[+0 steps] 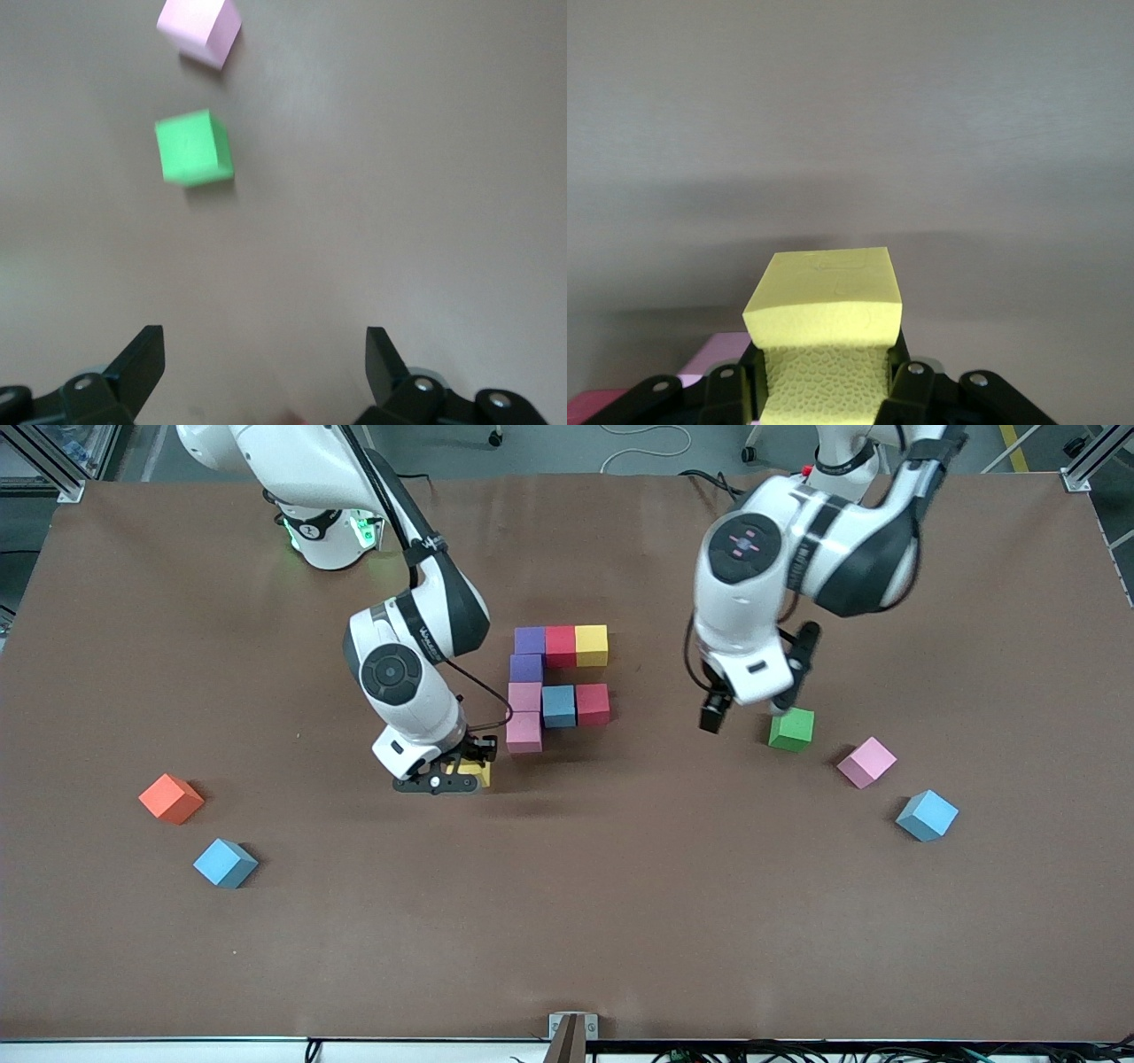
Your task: Arrange 11 blocks into digit 3
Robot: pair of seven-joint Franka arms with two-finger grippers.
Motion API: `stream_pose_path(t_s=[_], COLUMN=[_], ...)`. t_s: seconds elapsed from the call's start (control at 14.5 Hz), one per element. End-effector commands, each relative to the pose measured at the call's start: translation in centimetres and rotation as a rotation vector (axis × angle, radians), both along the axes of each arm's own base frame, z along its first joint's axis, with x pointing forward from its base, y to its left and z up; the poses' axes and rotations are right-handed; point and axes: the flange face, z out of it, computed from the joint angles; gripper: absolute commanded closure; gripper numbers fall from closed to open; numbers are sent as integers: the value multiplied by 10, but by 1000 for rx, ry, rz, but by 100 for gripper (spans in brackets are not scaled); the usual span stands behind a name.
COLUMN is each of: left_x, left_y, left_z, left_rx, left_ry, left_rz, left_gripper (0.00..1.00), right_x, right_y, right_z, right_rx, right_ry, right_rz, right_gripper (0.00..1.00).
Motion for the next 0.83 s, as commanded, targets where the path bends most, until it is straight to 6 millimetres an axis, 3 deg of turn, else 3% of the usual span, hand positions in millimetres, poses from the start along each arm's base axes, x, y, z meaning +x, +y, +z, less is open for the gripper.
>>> stream_pose_path(t_s=[0.0,0.14,0.48,0.76], left_x=[22,33,63,80], left_y=[53,80,160,209], left_z=[-4,-24,-66,-89], left_rx=[18,16,-19,-60], left_ry=[42,89,200,188], left_rz=[-90,-156,-369,-510], left_gripper=[1,1,1,1], right_x=[18,20,12,11], right_y=[19,32,47,58], right_z=[-1,-1,-28,-41], right_rx=[23,34,21,14], right_ry=[4,-5,22,24], right_rz=[12,27,53,66], right_gripper=[98,99,99,99])
